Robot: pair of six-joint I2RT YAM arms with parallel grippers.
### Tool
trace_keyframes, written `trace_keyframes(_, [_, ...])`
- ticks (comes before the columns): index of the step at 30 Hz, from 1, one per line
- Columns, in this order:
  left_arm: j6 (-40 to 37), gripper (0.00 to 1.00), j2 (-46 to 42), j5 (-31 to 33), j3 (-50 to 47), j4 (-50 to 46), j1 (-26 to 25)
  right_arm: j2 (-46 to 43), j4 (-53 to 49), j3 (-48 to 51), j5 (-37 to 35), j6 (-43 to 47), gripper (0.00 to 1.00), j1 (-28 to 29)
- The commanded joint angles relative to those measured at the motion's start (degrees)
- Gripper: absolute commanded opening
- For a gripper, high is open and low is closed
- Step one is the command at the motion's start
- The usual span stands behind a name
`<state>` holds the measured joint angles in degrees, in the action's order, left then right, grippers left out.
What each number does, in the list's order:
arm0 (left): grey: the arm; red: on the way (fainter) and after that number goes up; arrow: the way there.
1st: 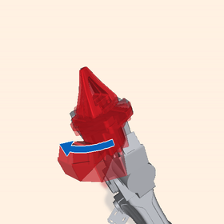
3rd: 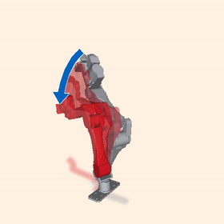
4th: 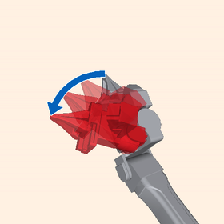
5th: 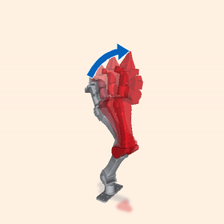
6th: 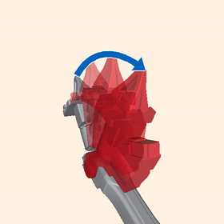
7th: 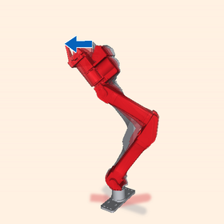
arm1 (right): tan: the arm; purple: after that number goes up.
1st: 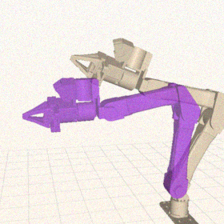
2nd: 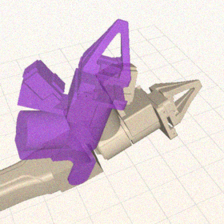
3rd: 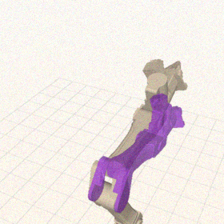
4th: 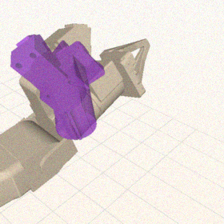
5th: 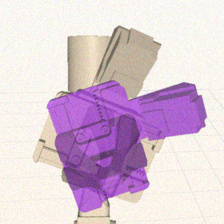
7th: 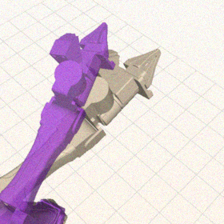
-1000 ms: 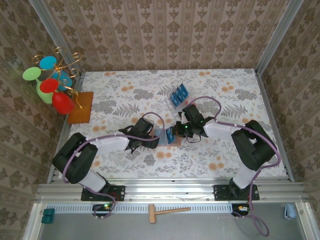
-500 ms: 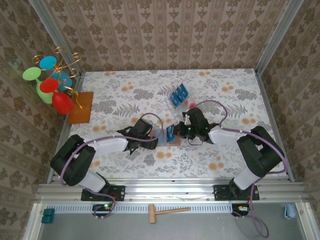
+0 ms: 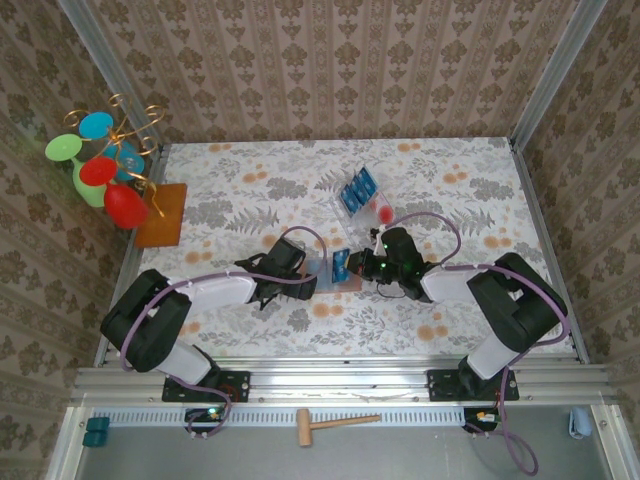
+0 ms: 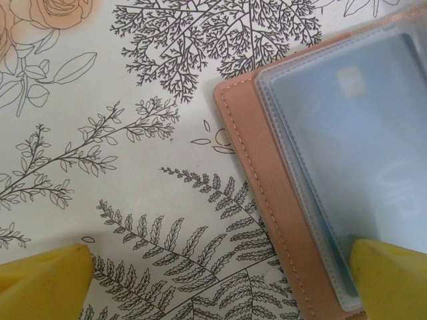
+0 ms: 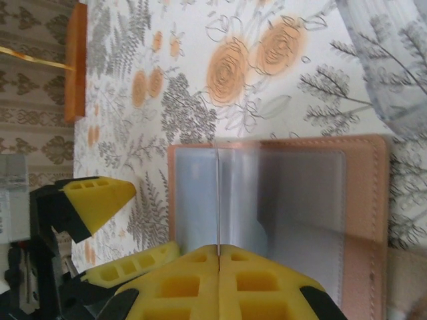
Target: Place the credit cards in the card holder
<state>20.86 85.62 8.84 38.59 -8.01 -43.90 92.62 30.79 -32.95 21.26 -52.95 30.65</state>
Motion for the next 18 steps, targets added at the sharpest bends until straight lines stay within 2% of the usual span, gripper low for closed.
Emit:
trace_keyframes(1, [0.69,1.00,-1.11,0.89,-0.97,-1.79,-0.28,1.82,6.18,1.05,-0.38,-0.67,0.00,-0.12])
trace_keyframes(18, [0.84,1.00,-1.55,1.82,-1.24,-2.54,-0.27,6.19,11.12,1.55,0.87,-1.18,0.00,-0.07])
